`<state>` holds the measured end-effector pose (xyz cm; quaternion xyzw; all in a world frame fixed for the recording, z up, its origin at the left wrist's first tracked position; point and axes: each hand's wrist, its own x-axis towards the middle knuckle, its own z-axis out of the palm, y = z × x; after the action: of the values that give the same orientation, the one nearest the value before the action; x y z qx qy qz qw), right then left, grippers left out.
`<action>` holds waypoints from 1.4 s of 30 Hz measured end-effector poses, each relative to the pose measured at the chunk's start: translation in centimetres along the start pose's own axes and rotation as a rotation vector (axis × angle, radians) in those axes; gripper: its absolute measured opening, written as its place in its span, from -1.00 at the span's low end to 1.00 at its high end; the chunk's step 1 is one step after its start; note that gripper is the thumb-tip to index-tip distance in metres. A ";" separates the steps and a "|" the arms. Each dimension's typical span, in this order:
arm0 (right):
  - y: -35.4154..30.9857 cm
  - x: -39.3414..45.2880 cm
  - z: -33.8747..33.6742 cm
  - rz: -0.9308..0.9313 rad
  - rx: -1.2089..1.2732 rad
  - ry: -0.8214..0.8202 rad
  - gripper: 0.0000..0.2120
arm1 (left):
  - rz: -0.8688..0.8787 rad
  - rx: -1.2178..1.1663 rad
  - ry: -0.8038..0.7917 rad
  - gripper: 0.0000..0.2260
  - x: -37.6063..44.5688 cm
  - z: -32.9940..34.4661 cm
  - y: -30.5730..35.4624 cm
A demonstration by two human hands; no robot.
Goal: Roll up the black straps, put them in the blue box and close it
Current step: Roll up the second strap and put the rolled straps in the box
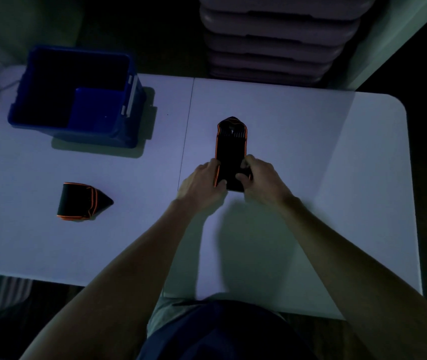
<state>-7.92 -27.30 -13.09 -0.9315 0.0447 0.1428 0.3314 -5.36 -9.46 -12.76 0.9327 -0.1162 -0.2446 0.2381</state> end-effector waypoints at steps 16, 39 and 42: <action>2.8 1.8 -0.5 -0.312 -0.297 -0.013 -0.49 | -0.026 -0.045 0.134 -0.59 1.7 0.3 -0.3; -1.2 8.4 -1.7 0.332 0.465 0.031 -0.70 | -0.382 -0.299 0.141 -0.58 8.4 -1.7 1.7; -1.5 7.6 -1.9 0.388 0.538 -0.001 -0.74 | -0.391 -0.383 0.138 -0.55 8.0 -1.5 1.6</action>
<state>0.05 -27.30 -13.02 -0.7847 0.2575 0.1868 0.5321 2.06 -12.90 -14.04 0.8900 0.1308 -0.2391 0.3654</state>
